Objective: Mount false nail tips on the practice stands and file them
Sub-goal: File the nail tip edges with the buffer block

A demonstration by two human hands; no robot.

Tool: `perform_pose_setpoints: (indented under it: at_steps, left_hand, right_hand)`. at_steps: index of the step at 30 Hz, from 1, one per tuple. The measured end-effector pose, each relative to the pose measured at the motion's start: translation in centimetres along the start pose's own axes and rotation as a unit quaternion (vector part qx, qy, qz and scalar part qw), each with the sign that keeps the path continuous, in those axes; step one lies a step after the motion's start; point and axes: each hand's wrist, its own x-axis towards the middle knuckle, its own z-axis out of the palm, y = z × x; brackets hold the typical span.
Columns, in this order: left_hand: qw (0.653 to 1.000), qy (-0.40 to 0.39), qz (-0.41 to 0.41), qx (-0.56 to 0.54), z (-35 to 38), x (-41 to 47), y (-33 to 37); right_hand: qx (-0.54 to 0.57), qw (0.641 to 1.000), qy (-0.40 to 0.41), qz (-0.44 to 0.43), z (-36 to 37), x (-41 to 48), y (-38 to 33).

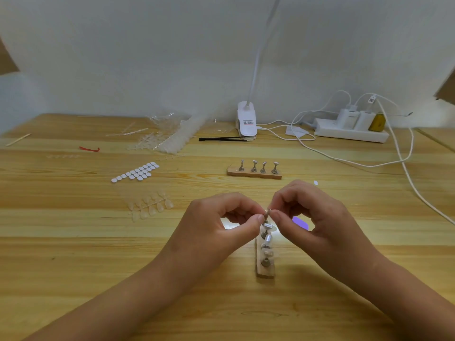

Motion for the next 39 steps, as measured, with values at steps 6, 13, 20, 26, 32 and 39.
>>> perform_pose_setpoints:
  at_steps: [6, 13, 20, 26, 32, 39]
  left_hand:
    - [1.000, -0.004, 0.026, 0.007, 0.07, 0.03, 0.02]
    - [0.999, -0.001, 0.038, 0.023, -0.37, 0.32, -0.16]
    - [0.998, 0.010, 0.053, 0.037, -0.28, 0.50, -0.47]
    - [0.993, 0.020, 0.100, 0.067, -0.22, 0.35, -0.53]
    - [0.981, 0.020, 0.144, 0.127, -0.22, 0.26, -0.59]
    - [0.973, 0.021, 0.170, 0.154, -0.07, 0.21, -0.78]
  right_hand:
    - [0.056, 0.995, -0.017, 0.079, 0.34, -0.12, -0.10]
    - [0.195, 0.970, -0.022, 0.140, 0.24, 0.14, -0.37]
    - [0.162, 0.978, 0.014, 0.129, 0.04, 0.08, -0.15]
    - [0.027, 0.999, 0.020, 0.039, -0.01, -0.03, 0.13]
    - [-0.021, 1.000, 0.011, -0.006, -0.15, 0.00, -0.02]
    - [-0.040, 0.999, -0.005, -0.025, -0.36, -0.01, -0.12]
